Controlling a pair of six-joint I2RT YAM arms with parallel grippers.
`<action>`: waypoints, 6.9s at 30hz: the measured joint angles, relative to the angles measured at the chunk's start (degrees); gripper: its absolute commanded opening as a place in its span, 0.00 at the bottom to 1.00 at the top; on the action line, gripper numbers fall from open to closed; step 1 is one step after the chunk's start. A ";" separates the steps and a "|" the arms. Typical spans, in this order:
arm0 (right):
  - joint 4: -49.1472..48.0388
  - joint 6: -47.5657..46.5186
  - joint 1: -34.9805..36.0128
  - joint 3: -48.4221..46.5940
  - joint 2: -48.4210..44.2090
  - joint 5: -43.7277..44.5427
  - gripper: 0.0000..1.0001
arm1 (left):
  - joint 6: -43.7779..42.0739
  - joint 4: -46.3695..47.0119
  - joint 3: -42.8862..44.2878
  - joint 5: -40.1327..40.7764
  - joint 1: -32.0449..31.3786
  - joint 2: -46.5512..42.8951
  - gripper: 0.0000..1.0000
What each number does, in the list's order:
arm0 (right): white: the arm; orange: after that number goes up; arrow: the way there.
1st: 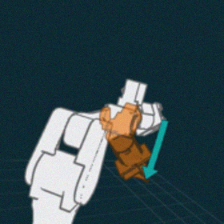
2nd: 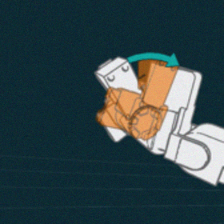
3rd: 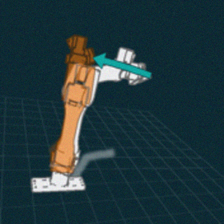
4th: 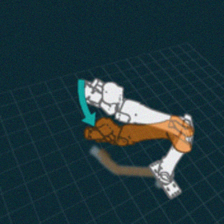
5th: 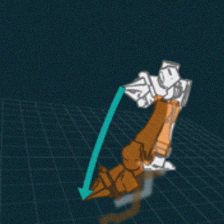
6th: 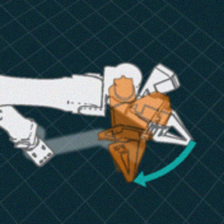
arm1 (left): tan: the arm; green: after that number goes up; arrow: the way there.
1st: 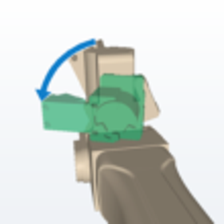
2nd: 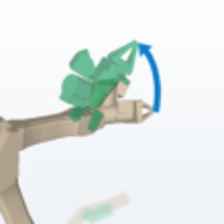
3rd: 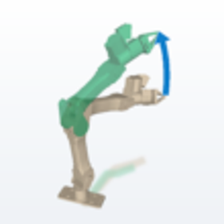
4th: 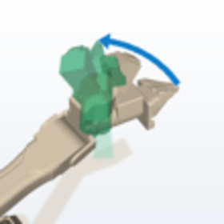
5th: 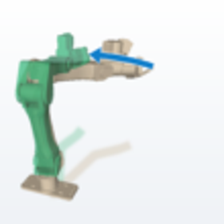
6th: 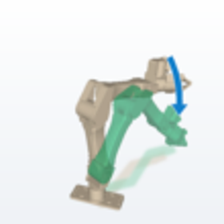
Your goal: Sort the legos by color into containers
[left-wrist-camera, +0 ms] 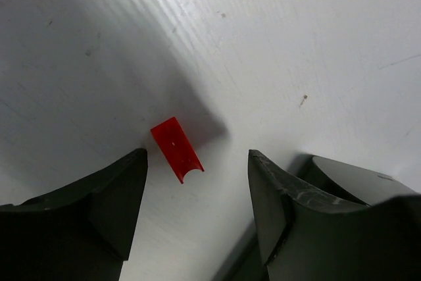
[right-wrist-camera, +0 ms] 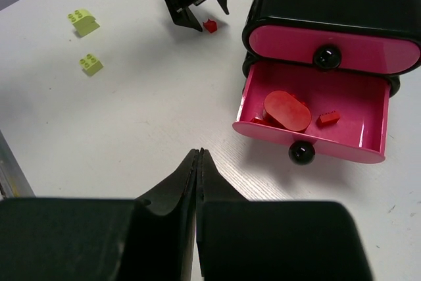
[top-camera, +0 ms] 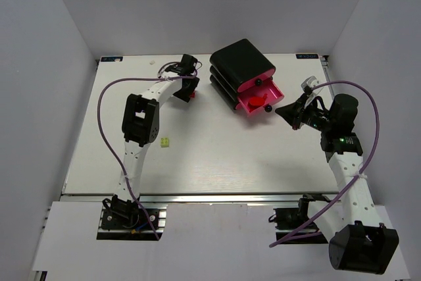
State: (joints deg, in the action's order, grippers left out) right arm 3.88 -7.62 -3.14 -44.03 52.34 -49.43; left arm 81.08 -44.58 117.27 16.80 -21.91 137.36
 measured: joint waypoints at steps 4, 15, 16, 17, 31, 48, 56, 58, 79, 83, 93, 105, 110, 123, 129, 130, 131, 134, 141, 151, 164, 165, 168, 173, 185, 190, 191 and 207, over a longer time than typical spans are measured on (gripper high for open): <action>-0.50 -0.02 0.00 0.02 -0.24 0.28 0.00 | 0.42 0.42 0.55 -1.62 0.44 0.52 0.69; -1.05 -0.02 -0.02 0.87 -0.57 1.33 0.00 | 0.85 3.15 0.52 -6.67 0.83 1.57 0.40; -1.07 -0.04 -0.02 0.90 -0.74 1.36 0.00 | 0.79 3.43 0.42 -7.10 0.87 1.62 0.38; -1.07 -0.02 -0.02 0.92 -0.92 1.38 0.00 | 0.83 3.78 0.15 -7.45 0.87 1.62 0.36; -2.80 0.22 -0.07 1.84 -1.40 1.55 0.00 | -15.47 15.08 -15.80 -16.33 1.25 -7.78 0.00; -4.02 0.33 -0.11 1.95 -1.38 4.70 0.00 | -52.22 37.57 -44.52 -47.63 -10.12 -34.60 0.00; -4.26 0.42 -0.76 2.45 -1.36 9.07 0.00 | -59.32 33.05 -26.99 -43.56 -18.05 -27.08 0.00; -4.24 0.57 -1.09 2.60 -1.36 9.46 0.00 | -60.13 32.52 -24.04 -40.63 -19.19 -25.62 0.00; -4.48 1.22 -2.95 2.60 -1.38 8.94 0.00 | -63.95 18.93 -1.25 -12.39 -23.10 -8.02 0.43; -4.48 1.25 -3.17 2.60 -1.36 8.66 0.00 | -64.24 18.40 -0.52 -11.28 -23.56 -8.02 0.50; -4.48 1.11 -3.28 2.60 -0.85 5.88 0.01 | -63.63 18.43 -1.46 -13.25 -23.56 -9.64 0.00; -3.80 4.79 -1.51 1.07 9.81 20.20 0.00 | -67.56 25.16 -46.27 -13.64 -22.29 -60.46 0.62; -3.39 9.99 2.71 -2.86 20.06 33.97 0.00 | -70.69 23.32 -60.57 -2.23 -21.75 -81.72 0.77; 2.89 20.17 7.87 -21.94 45.09 44.61 0.00 | -73.13 19.39 -76.19 6.29 -21.73 -98.97 0.94; 3.48 23.74 7.65 -24.92 48.22 41.13 0.00 | -73.13 19.26 -76.19 7.04 -21.73 -99.23 0.97; 3.48 24.13 7.65 -25.18 48.39 40.00 0.00 | -73.13 19.30 -76.19 7.21 -21.73 -99.36 0.97; 3.50 24.50 7.67 -25.51 48.54 39.10 0.00 | -73.13 19.30 -76.19 7.41 -21.73 -99.60 0.97; 3.78 25.94 7.69 -27.98 50.03 36.11 0.00 | -73.13 19.34 -76.19 7.93 -21.73 -100.67 0.98; 3.10 29.29 7.93 -35.23 56.89 30.56 0.00 | -73.13 19.32 -76.19 8.35 -21.73 -101.70 0.98; -3.17 34.91 7.43 -35.36 60.76 21.49 0.04 | -73.18 19.37 -76.22 8.35 -21.73 -101.42 0.98; -12.70 35.34 5.77 -30.47 60.74 16.06 0.16 | -73.35 19.37 -76.22 8.33 -21.73 -101.53 0.98; -12.20 33.88 5.79 -30.32 60.74 16.17 0.19 | -73.35 19.37 -76.24 8.33 -21.73 -101.55 0.98; -9.46 29.70 5.77 -30.32 60.76 16.11 0.29 | -73.35 19.37 -76.24 8.33 -21.73 -101.50 0.98; -8.07 26.64 5.77 -30.05 61.70 16.52 0.61 | -73.37 19.37 -76.24 8.33 -21.73 -101.53 0.98; -7.17 27.41 5.84 -31.63 68.22 10.58 0.57 | -73.37 19.39 -76.30 8.33 -21.73 -100.98 0.98; -10.21 31.12 5.79 -31.63 70.47 7.19 0.60 | -73.37 19.50 -76.32 8.44 -21.73 -100.56 0.98; -11.06 32.13 5.79 -31.61 70.95 6.58 0.59 | -73.37 19.65 -76.35 8.63 -21.73 -100.39 0.98; -27.43 41.62 4.87 -20.39 68.15 5.20 0.14 | -69.29 21.20 -78.23 12.66 -21.24 -93.33 0.98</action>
State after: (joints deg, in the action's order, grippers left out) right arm -23.55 34.00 1.74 -64.42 120.49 -44.23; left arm 11.79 -23.38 39.05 29.45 -43.16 44.03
